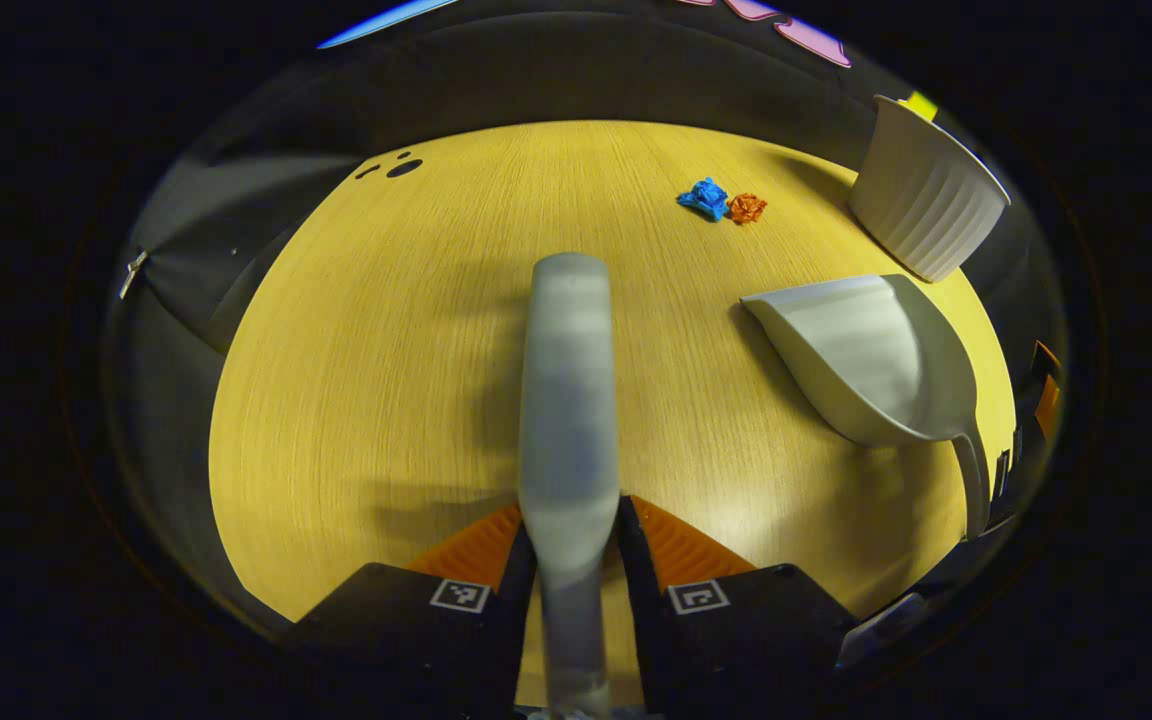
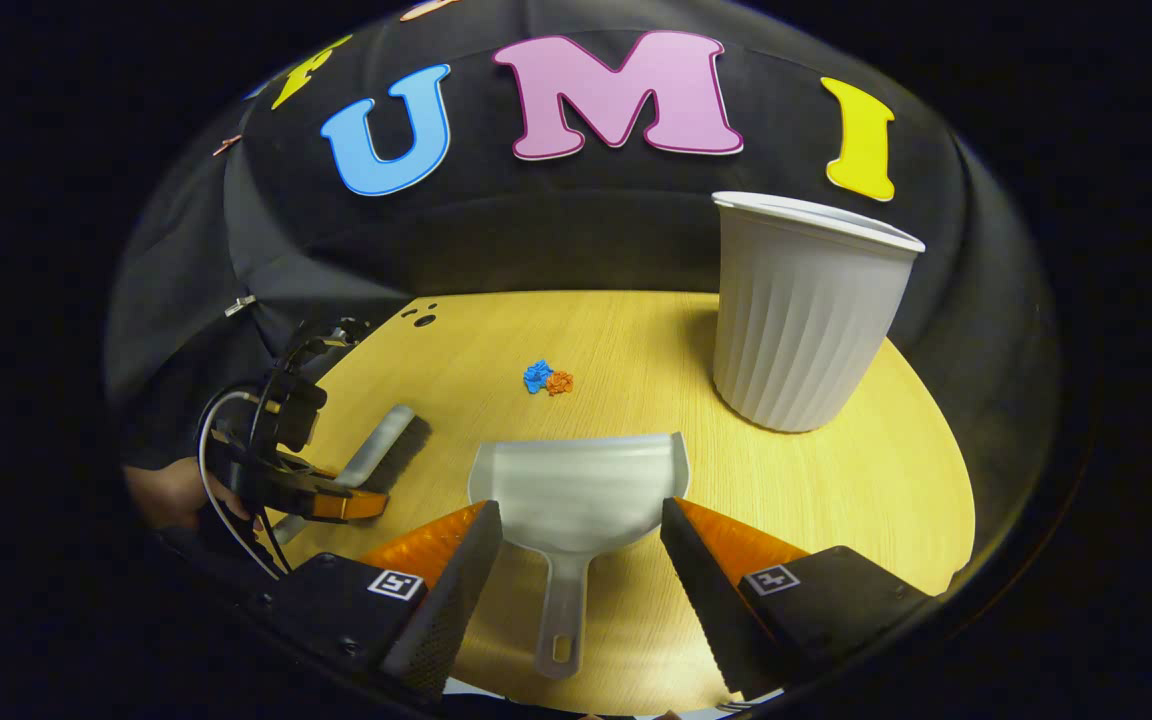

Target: Pick up the small broom and dustpan from the desktop, sweep the trash into the dustpan with the broom, and then empty the trash into the garbage bin.

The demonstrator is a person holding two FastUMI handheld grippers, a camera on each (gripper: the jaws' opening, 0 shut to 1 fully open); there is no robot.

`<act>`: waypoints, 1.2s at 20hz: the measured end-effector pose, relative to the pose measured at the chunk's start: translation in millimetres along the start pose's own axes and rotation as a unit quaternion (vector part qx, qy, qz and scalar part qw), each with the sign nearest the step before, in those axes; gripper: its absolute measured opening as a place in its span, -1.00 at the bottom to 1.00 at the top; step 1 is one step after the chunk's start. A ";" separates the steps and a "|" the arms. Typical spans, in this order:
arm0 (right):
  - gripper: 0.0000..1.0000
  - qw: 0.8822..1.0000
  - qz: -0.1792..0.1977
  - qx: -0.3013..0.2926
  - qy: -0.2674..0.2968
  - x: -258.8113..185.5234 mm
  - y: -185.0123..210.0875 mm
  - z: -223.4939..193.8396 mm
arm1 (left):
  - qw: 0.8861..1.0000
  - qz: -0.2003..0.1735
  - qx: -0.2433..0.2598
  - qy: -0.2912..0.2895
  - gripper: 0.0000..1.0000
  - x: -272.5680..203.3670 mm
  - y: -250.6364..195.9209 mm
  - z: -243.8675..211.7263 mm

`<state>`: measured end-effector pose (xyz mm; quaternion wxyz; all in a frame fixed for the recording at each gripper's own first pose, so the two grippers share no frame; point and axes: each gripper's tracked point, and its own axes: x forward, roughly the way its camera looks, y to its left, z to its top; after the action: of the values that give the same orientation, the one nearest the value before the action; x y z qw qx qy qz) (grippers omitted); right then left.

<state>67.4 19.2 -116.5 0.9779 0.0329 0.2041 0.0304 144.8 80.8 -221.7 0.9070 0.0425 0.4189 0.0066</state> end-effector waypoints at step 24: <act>0.94 0.974 -0.060 0.023 0.219 49.8 -2.9 -110.6 | 0.990 -0.011 -0.068 -0.121 -0.50 -94.0 29.9 15.7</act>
<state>68.8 25.7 -237.6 0.9087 0.0353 0.4151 -0.0260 96.4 105.0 -137.7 0.9517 -0.0235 0.3053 0.0199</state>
